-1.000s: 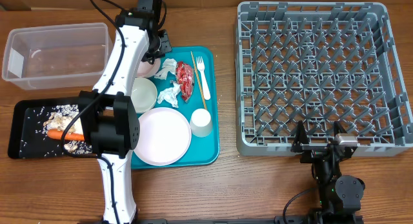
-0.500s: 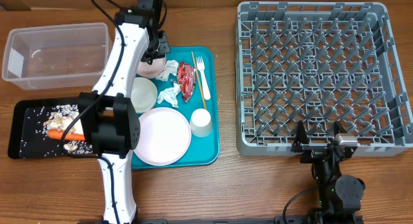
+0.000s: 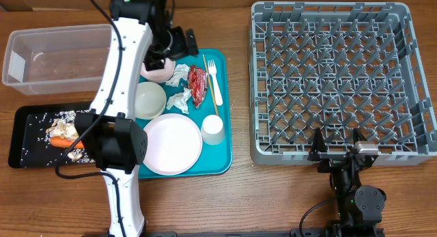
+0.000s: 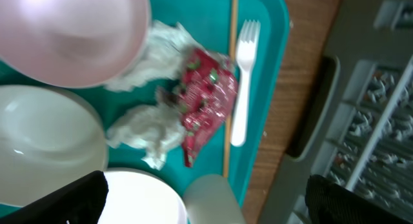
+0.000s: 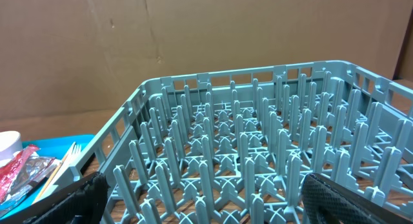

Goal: Sort waste into correct bins and load items into the dishwasher rack
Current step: 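Move the left gripper to the red strawberry wrapper and grasp it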

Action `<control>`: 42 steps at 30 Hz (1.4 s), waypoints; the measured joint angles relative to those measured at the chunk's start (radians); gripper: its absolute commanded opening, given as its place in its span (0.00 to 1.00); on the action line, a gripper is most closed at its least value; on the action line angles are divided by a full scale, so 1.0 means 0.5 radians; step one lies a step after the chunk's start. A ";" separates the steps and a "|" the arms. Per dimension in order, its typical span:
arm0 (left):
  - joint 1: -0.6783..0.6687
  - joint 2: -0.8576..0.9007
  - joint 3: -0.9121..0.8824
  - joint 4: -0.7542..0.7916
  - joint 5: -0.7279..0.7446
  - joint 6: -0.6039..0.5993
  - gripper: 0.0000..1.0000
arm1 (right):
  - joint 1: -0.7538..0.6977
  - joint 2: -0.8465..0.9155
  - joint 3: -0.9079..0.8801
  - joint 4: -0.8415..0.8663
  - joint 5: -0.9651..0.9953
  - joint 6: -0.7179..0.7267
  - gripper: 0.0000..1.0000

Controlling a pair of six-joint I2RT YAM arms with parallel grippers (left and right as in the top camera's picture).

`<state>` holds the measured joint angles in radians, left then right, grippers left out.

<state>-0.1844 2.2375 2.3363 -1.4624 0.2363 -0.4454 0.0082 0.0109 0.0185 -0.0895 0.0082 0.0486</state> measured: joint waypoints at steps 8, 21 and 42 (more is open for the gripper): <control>-0.275 0.000 -0.195 0.093 -0.240 -0.408 1.00 | 0.000 0.000 0.000 -0.001 0.000 0.000 1.00; -0.444 0.001 -0.452 0.318 -0.652 -0.594 0.99 | 0.000 0.000 0.000 -0.001 -0.001 0.001 1.00; -0.387 0.001 -0.880 0.691 -0.707 -0.609 0.82 | 0.000 0.000 0.000 -0.001 0.000 0.000 1.00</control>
<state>-0.3779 2.2379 1.8961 -1.1168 -0.1173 -0.7498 0.0082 0.0109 0.0185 -0.0898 0.0082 0.0486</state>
